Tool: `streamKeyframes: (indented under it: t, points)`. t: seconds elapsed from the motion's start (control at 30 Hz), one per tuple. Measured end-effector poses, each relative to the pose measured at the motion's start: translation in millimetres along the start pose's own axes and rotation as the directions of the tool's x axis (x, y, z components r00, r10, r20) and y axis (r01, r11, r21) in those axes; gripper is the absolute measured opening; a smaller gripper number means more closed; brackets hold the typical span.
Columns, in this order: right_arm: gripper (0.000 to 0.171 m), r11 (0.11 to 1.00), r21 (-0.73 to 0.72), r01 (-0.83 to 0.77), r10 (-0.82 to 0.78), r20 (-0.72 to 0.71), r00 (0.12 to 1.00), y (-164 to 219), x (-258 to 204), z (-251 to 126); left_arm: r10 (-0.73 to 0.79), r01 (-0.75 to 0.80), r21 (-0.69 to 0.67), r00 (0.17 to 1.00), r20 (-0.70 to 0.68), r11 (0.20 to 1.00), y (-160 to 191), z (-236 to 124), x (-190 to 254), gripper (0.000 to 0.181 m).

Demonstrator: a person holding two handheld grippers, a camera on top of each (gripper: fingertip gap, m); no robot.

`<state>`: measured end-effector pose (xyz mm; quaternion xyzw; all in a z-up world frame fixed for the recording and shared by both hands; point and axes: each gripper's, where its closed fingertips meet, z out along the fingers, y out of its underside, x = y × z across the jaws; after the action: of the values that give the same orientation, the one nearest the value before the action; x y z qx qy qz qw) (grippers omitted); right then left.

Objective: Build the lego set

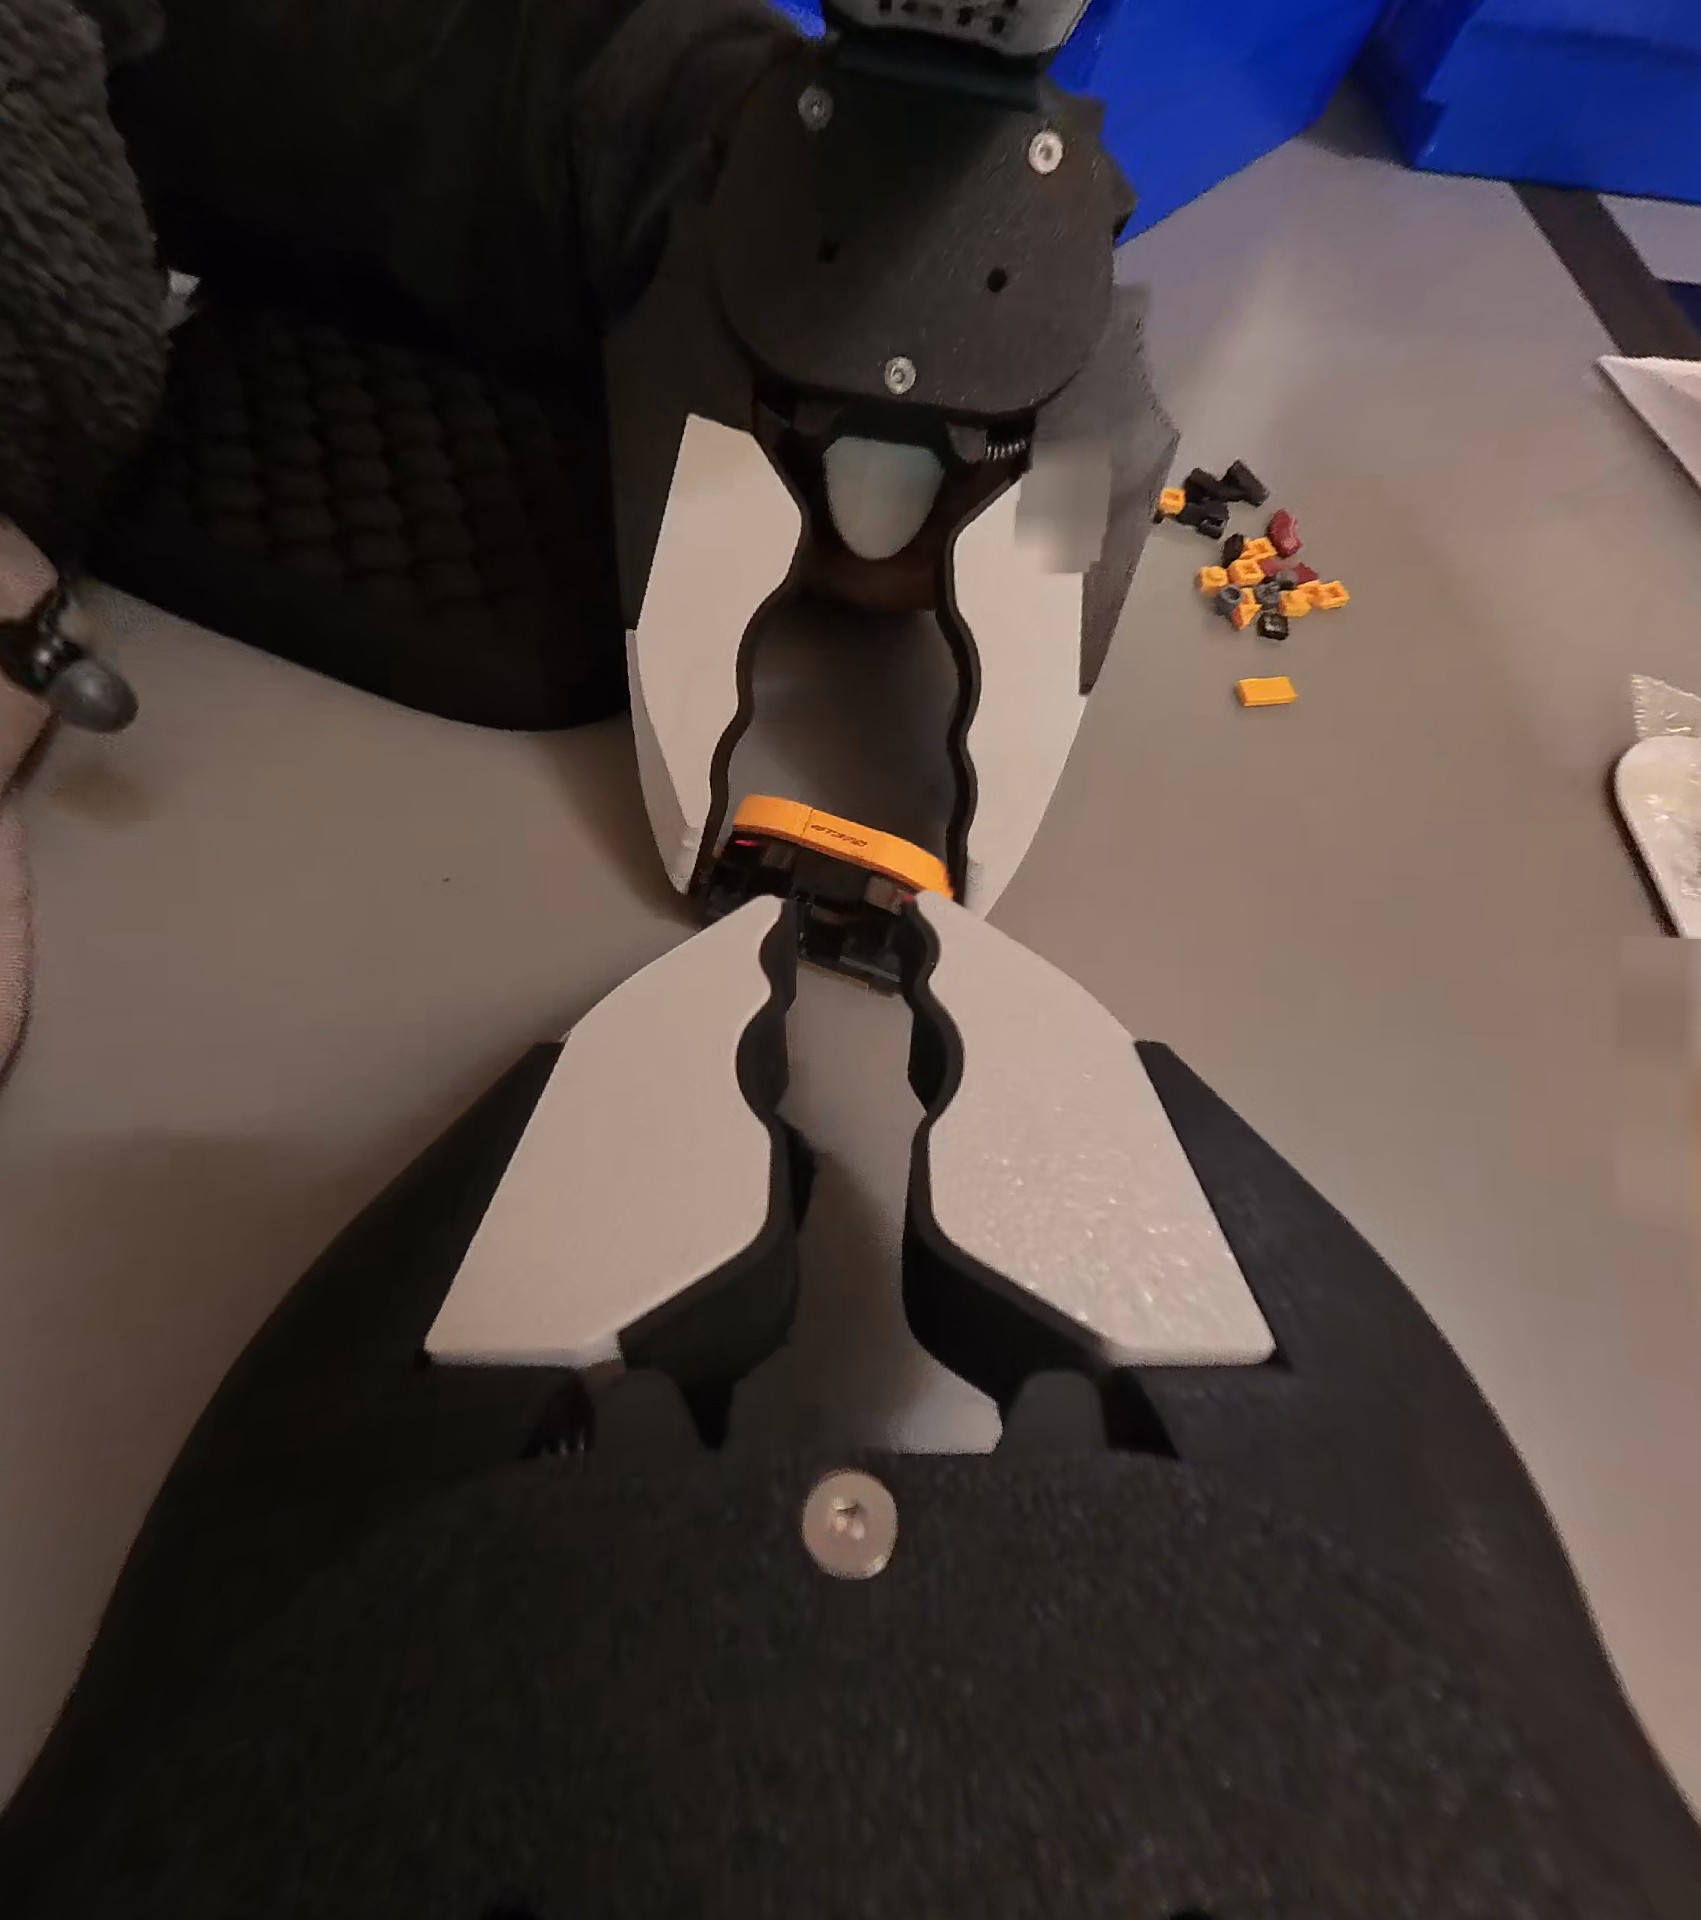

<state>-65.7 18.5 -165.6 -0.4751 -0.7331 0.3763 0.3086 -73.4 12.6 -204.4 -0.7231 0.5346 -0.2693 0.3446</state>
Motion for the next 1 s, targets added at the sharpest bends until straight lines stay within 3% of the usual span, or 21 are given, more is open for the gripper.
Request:
streamKeyframes:
  t: [0.27, 1.0]
  points:
    - [0.019, 0.999, 0.034, -0.009, 0.009, -0.022, 1.0, -2, 5, -4, -0.026, 0.027, 0.065, 1.0, -0.015, 0.997, -7, -8, -2, 0.059]
    - [0.018, 1.0, -0.006, -0.01, 0.01, -0.035, 0.999, 6, 6, 0, 0.01, -0.01, 0.023, 1.0, 0.006, 1.0, 2, -12, -2, 0.071]
